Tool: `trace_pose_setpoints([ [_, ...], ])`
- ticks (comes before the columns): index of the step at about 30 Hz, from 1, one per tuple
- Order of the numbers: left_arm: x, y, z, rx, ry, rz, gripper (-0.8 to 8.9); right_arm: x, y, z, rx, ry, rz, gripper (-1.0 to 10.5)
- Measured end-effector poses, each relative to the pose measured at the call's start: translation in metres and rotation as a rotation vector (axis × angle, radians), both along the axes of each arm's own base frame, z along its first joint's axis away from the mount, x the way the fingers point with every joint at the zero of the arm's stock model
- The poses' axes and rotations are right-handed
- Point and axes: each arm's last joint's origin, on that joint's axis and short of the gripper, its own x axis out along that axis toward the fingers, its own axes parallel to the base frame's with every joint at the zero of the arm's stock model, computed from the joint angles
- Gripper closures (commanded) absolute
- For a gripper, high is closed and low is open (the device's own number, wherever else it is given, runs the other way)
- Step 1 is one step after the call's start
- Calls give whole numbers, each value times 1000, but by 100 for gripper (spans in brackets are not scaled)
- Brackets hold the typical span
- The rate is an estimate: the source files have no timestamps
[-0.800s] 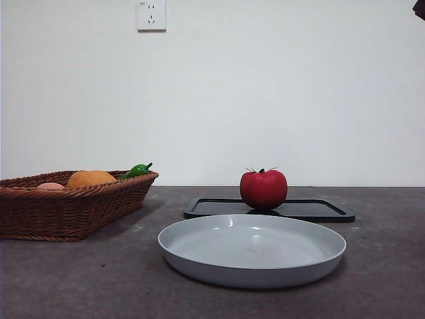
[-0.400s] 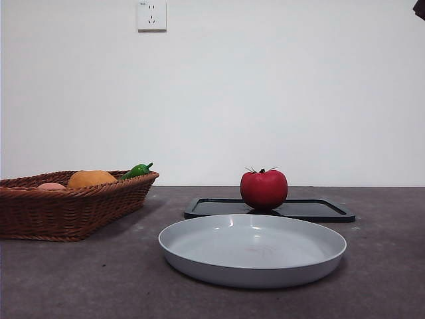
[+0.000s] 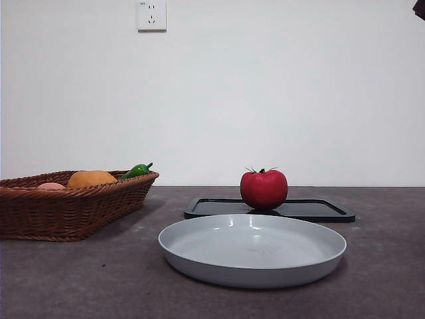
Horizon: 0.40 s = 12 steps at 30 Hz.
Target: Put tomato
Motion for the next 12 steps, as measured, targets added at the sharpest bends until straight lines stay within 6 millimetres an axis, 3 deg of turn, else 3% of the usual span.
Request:
trace_pose_setpoints([
  [12,0,0,0,0,0,0,804,-1,-4,1,0,-23,-21,941],
])
